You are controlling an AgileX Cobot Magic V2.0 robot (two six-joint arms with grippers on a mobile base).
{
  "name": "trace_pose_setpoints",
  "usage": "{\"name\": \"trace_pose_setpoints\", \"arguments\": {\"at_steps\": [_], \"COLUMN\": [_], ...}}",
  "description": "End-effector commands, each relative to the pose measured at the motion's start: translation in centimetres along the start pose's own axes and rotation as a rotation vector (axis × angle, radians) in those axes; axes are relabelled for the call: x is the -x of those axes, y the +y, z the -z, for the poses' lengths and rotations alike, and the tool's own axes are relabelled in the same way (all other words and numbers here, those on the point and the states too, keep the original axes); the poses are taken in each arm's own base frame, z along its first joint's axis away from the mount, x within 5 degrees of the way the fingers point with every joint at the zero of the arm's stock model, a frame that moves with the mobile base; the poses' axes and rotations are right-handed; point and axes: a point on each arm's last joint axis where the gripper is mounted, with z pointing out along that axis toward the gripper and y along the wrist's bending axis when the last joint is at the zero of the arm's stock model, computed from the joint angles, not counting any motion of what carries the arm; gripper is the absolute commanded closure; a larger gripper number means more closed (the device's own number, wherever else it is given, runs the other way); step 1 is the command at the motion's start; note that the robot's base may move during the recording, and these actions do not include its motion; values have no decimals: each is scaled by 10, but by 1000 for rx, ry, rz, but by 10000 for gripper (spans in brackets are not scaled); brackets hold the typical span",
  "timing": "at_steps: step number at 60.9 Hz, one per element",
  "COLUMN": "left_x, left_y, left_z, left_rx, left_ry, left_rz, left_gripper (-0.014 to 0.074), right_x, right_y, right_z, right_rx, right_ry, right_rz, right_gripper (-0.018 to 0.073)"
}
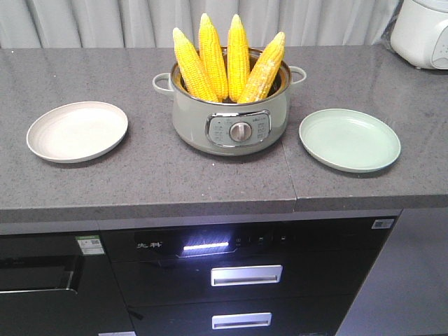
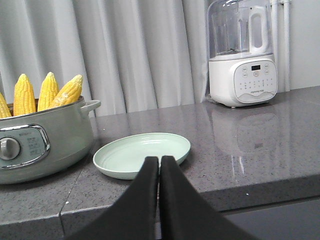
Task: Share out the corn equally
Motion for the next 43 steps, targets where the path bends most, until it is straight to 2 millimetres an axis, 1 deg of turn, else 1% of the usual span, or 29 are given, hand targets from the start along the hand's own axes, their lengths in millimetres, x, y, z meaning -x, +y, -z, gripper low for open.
{"name": "trace_pose_setpoints", "arguments": {"at_steps": [1, 43], "left_x": [16, 16], "left_y": [-1, -1], "left_z": [3, 3], "left_rx": [-3, -3], "left_ry": [-104, -104], "left_rz": [9, 9], "left_gripper": [602, 602], "right_x": [1, 1], "right_y": [1, 1], "right_z": [0, 0], "right_rx": [12, 12], "right_ry": [-62, -62], "right_rz": [7, 7], "right_gripper": [561, 561]}}
